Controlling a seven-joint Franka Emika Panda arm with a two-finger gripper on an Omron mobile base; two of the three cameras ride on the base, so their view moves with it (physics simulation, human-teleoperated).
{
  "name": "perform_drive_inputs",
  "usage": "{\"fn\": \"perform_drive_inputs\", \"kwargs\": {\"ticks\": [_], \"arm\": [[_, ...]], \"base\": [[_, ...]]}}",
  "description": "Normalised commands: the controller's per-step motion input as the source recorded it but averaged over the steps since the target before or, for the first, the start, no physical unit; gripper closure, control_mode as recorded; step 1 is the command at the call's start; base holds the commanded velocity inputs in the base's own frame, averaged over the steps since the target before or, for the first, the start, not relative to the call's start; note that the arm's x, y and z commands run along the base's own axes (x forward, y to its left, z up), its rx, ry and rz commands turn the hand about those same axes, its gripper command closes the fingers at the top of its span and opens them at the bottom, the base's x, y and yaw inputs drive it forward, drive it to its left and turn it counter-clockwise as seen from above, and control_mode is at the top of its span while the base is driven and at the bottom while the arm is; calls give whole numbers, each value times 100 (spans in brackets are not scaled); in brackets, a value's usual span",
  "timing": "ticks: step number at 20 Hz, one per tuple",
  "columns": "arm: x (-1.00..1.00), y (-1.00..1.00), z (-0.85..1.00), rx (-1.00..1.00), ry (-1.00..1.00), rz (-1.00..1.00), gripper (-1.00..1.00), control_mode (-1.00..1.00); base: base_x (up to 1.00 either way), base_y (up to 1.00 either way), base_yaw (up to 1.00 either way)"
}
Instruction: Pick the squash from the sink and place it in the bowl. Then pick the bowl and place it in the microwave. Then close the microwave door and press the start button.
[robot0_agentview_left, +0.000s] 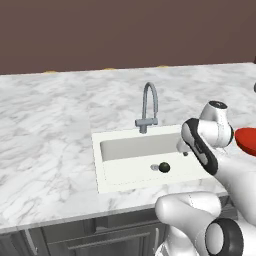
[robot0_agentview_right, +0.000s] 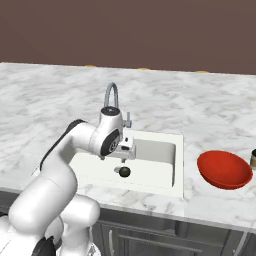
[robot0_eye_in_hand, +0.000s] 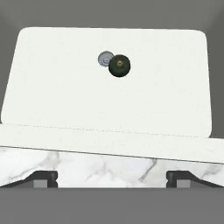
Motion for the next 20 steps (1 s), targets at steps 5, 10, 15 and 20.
{"fn": "perform_drive_inputs", "kwargs": {"ticks": [5,10,15,20], "arm": [[80,0,-69,-2,2,0,-100,-100],[55,0,-70,0,10,0,-100,-100],[30,0,-60,0,12,0,-100,-100],[40,0,-36,0,9,0,-100,-100]], "base": [[0,0,0],[0,0,0],[0,0,0],[0,0,0]]}}
